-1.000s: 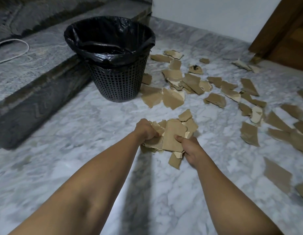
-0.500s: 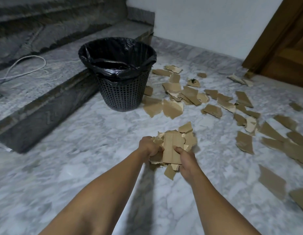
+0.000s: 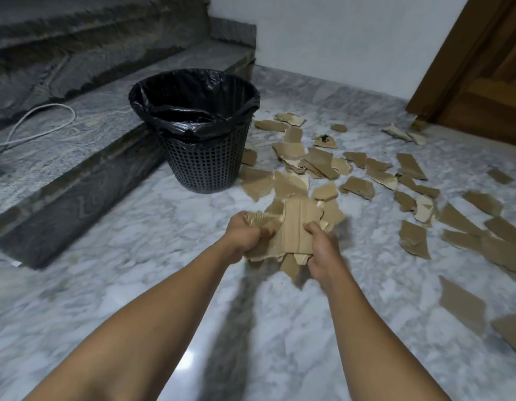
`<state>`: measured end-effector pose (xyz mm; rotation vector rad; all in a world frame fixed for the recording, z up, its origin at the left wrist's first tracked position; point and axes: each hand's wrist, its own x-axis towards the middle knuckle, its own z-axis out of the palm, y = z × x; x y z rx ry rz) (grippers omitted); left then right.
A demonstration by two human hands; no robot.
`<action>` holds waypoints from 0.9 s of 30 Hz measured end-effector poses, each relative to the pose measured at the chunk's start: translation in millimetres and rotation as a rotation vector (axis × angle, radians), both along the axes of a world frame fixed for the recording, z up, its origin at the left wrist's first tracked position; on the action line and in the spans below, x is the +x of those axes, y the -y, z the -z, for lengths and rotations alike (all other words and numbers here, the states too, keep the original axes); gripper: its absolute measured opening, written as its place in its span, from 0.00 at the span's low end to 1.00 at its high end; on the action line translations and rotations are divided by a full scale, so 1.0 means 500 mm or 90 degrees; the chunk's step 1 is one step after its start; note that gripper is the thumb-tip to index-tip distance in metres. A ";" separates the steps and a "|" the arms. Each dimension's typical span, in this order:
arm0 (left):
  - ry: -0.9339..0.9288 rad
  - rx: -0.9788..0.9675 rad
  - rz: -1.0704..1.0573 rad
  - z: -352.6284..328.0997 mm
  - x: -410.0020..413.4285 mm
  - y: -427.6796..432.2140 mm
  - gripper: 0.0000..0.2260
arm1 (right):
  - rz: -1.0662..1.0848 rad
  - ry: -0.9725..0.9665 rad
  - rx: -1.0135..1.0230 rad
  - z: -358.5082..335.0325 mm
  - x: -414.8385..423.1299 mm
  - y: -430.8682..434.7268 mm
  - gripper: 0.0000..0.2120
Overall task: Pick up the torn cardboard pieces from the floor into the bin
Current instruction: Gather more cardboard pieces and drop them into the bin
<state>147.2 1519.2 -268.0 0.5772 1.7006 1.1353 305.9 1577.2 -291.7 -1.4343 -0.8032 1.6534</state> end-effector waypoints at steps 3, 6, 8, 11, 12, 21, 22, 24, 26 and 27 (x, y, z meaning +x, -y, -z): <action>-0.069 0.165 -0.062 -0.111 -0.027 -0.028 0.19 | 0.012 0.033 0.144 -0.100 -0.051 -0.051 0.25; -0.177 0.336 -0.150 -0.237 -0.080 -0.050 0.13 | -0.035 0.029 0.274 -0.242 -0.129 -0.071 0.45; -0.240 0.400 -0.212 -0.307 -0.119 -0.062 0.11 | -0.059 0.057 0.368 -0.327 -0.190 -0.083 0.46; -0.296 0.445 -0.307 -0.386 -0.181 -0.086 0.08 | -0.069 0.092 0.484 -0.439 -0.303 -0.094 0.42; -0.311 0.459 -0.329 -0.409 -0.201 -0.097 0.07 | -0.060 0.087 0.520 -0.468 -0.342 -0.098 0.40; -0.341 0.200 -0.198 -0.447 -0.400 -0.201 0.40 | -0.373 0.346 0.484 -0.520 -0.520 -0.219 0.35; -0.358 0.118 -0.151 -0.431 -0.410 -0.201 0.39 | -0.437 0.429 0.453 -0.502 -0.511 -0.237 0.33; -0.354 0.018 -0.103 -0.395 -0.423 -0.193 0.38 | -0.439 0.490 0.457 -0.456 -0.485 -0.270 0.24; -0.386 -0.029 -0.130 -0.332 -0.461 -0.196 0.35 | -0.376 0.560 0.463 -0.405 -0.461 -0.308 0.25; -0.416 -0.054 -0.166 -0.285 -0.499 -0.206 0.36 | -0.348 0.604 0.448 -0.378 -0.448 -0.323 0.30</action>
